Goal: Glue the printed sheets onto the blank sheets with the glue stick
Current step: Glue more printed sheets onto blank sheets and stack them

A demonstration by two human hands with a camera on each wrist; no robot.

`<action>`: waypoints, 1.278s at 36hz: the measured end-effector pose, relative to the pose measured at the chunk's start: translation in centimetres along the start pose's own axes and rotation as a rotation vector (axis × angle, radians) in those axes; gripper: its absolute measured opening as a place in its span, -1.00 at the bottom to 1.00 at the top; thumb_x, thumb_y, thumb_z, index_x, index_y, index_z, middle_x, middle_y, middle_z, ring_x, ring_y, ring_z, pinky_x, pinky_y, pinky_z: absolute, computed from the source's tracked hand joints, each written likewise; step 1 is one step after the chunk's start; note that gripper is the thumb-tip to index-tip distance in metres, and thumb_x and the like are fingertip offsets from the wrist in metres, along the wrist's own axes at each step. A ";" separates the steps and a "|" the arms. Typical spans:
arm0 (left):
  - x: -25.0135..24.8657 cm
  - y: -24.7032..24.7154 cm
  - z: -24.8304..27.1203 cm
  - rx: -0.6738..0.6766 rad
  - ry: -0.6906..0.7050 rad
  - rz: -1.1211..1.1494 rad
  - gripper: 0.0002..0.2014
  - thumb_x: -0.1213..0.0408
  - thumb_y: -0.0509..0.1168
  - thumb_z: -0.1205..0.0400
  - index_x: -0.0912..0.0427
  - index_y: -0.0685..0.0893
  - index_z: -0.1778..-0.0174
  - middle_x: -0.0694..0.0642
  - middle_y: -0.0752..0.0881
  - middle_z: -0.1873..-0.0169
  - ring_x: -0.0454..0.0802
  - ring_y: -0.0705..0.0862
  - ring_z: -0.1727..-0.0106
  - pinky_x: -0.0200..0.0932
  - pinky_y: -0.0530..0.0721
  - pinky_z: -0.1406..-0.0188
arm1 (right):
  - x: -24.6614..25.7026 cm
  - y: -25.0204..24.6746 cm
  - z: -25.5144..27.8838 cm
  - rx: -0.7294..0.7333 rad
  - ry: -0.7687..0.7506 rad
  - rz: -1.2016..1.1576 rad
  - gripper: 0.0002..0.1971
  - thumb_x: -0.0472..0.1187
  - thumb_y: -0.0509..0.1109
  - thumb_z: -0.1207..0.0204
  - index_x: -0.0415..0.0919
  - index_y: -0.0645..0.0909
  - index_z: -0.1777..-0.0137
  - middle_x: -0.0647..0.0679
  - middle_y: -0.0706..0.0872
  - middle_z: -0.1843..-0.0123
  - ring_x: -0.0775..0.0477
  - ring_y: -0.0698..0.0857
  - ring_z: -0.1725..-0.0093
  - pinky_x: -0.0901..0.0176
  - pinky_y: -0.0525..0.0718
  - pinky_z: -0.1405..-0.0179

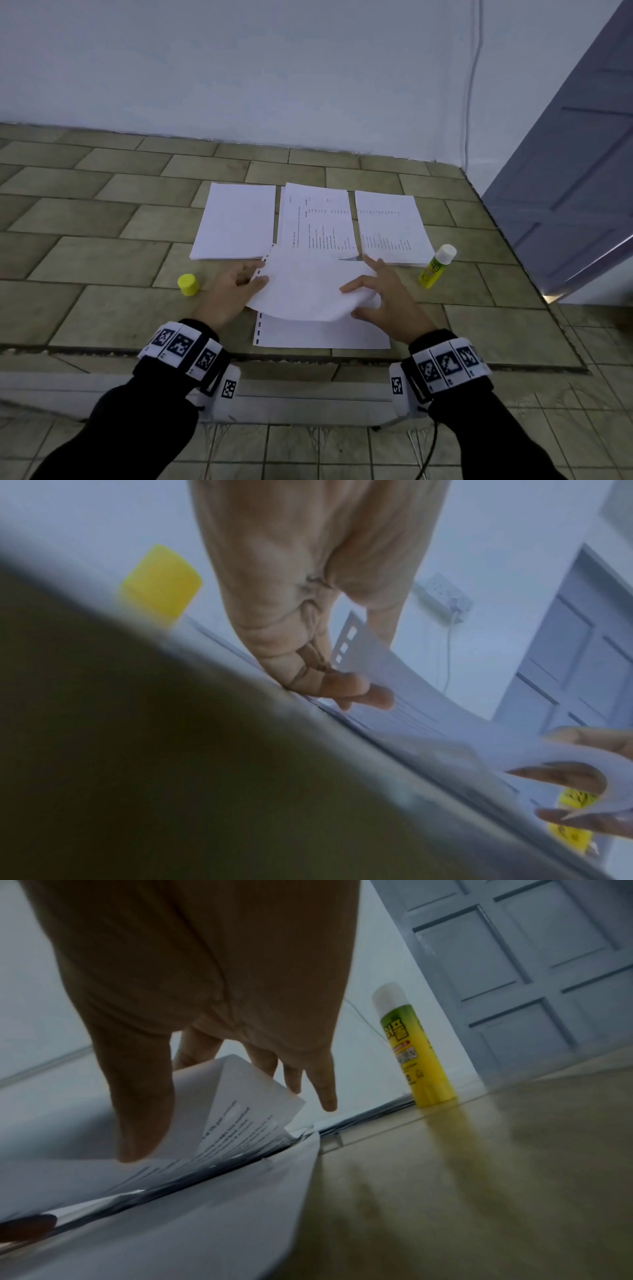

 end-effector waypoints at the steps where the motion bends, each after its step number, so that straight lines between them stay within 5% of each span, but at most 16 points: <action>1: -0.2 0.1 0.1 0.010 0.010 -0.030 -0.79 0.38 0.36 -0.66 -0.01 0.68 -0.13 0.06 0.75 -0.11 0.00 0.72 -0.13 -0.25 0.66 -0.05 | -0.2 -0.1 0.1 -0.001 0.008 -0.002 -0.59 -0.31 0.61 -0.35 0.10 0.68 -0.12 -0.07 0.11 -0.72 -0.06 -0.02 -0.71 0.01 0.06 -0.59; 4: -0.7 0.3 0.4 0.018 0.038 -0.044 -0.72 0.51 0.35 -0.64 -0.03 0.69 -0.04 0.02 0.74 -0.02 -0.09 0.70 0.03 -0.44 0.63 0.22 | -0.8 -0.7 0.5 0.001 0.041 -0.052 -0.49 -0.33 0.60 -0.34 0.17 0.62 -0.21 -0.09 0.11 -0.71 -0.01 0.00 -0.71 -0.08 0.34 -0.54; 6: -1.2 0.5 0.6 0.025 0.052 -0.028 -0.72 0.52 0.34 -0.64 0.00 0.70 -0.05 0.02 0.73 0.01 -0.26 0.69 0.16 -0.47 0.59 0.33 | -1.2 -1.2 0.8 0.010 0.065 -0.163 -0.41 -0.42 0.58 -0.34 0.14 0.55 -0.27 -0.07 0.35 -0.58 -0.11 0.25 -0.64 0.08 0.55 -0.38; 9: -1.4 0.6 0.9 0.036 0.065 0.020 -0.73 0.51 0.36 -0.63 0.01 0.72 -0.06 0.02 0.73 0.07 -0.34 0.69 0.23 -0.45 0.60 0.34 | -2.2 -1.7 1.1 0.039 0.140 -0.289 -0.41 -0.52 0.51 -0.36 0.04 0.53 -0.27 -0.20 0.59 -0.30 -0.33 0.67 -0.15 -0.01 0.74 -0.11; 13: -1.4 1.1 1.5 0.064 0.040 0.003 -0.75 0.47 0.39 -0.61 0.01 0.73 -0.07 0.06 0.76 -0.05 -0.13 0.74 0.03 -0.40 0.68 0.19 | -3.8 -2.7 1.2 -0.024 0.250 -0.346 -0.64 -0.51 0.37 -0.49 -0.04 0.63 -0.13 -0.13 0.62 -0.13 -0.11 0.68 -0.03 0.17 0.73 -0.04; 16: -1.5 1.1 1.9 0.052 0.058 -0.059 -0.79 0.43 0.39 -0.62 0.05 0.75 -0.09 0.08 0.77 -0.04 -0.05 0.75 -0.03 -0.35 0.71 0.08 | -4.4 -2.8 1.2 -0.049 0.276 -0.300 -0.80 -0.36 0.39 -0.56 -0.03 0.69 0.00 -0.10 0.72 -0.07 -0.08 0.70 -0.05 0.07 0.74 -0.09; 21: -1.9 0.8 2.0 0.001 0.137 -0.339 -0.84 0.33 0.41 -0.63 -0.03 0.75 -0.04 -0.03 0.56 0.48 -0.14 0.56 0.36 -0.48 0.50 0.39 | -3.4 -3.1 1.2 -0.078 0.209 -0.071 -0.82 -0.38 0.51 -0.44 -0.15 0.73 0.00 0.15 0.65 0.22 0.20 0.61 0.23 0.58 0.52 0.28; 29: -1.5 1.5 2.3 0.049 0.177 -0.510 -0.78 0.33 0.46 -0.60 -0.12 0.71 -0.03 -0.25 0.46 0.66 -0.25 0.44 0.52 -0.40 0.32 0.51 | -3.3 -1.4 1.1 0.012 0.225 0.138 -0.74 -0.38 0.53 -0.41 -0.13 0.65 -0.04 0.14 0.56 0.21 0.20 0.56 0.26 0.54 0.43 0.39; 34: -1.8 1.7 2.6 0.029 0.191 -0.613 -0.76 0.27 0.48 -0.58 -0.02 0.74 -0.14 -0.13 0.47 0.53 -0.22 0.46 0.47 -0.41 0.41 0.42 | -3.5 -0.9 1.4 0.037 0.227 0.197 -0.74 -0.37 0.54 -0.41 -0.14 0.64 -0.05 0.00 0.58 0.15 0.13 0.54 0.24 0.49 0.44 0.34; 37: -1.7 1.6 2.6 0.029 0.174 -0.646 -0.75 0.22 0.47 -0.59 -0.07 0.72 -0.17 0.00 0.65 0.38 -0.16 0.57 0.33 -0.42 0.46 0.37 | -3.4 -1.0 1.4 0.038 0.222 0.186 -0.74 -0.37 0.53 -0.41 -0.15 0.63 -0.05 0.03 0.55 0.18 0.15 0.50 0.27 0.48 0.42 0.35; 41: -1.4 1.6 2.7 0.028 0.150 -0.648 -0.74 0.19 0.47 -0.58 -0.11 0.71 -0.17 0.08 0.77 0.16 -0.05 0.69 0.12 -0.16 0.68 0.08 | -3.5 -1.1 1.5 0.051 0.229 0.176 -0.74 -0.36 0.54 -0.42 -0.14 0.63 -0.06 0.09 0.53 0.23 0.17 0.50 0.28 0.49 0.41 0.37; 46: -1.5 1.7 2.6 0.030 0.149 -0.652 -0.75 0.18 0.48 -0.58 -0.14 0.70 -0.15 0.03 0.74 0.13 -0.09 0.67 0.12 -0.28 0.62 0.16 | -3.9 -1.2 1.8 0.057 0.245 0.153 -0.74 -0.34 0.54 -0.42 -0.13 0.64 -0.07 0.10 0.56 0.23 0.19 0.53 0.28 0.54 0.45 0.40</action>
Point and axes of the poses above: each hand's wrist, its own z-axis away from the middle knuckle, its own y-axis out of the palm, x = y × z, the point moved 10 cm from there along -z, towards the middle knuckle
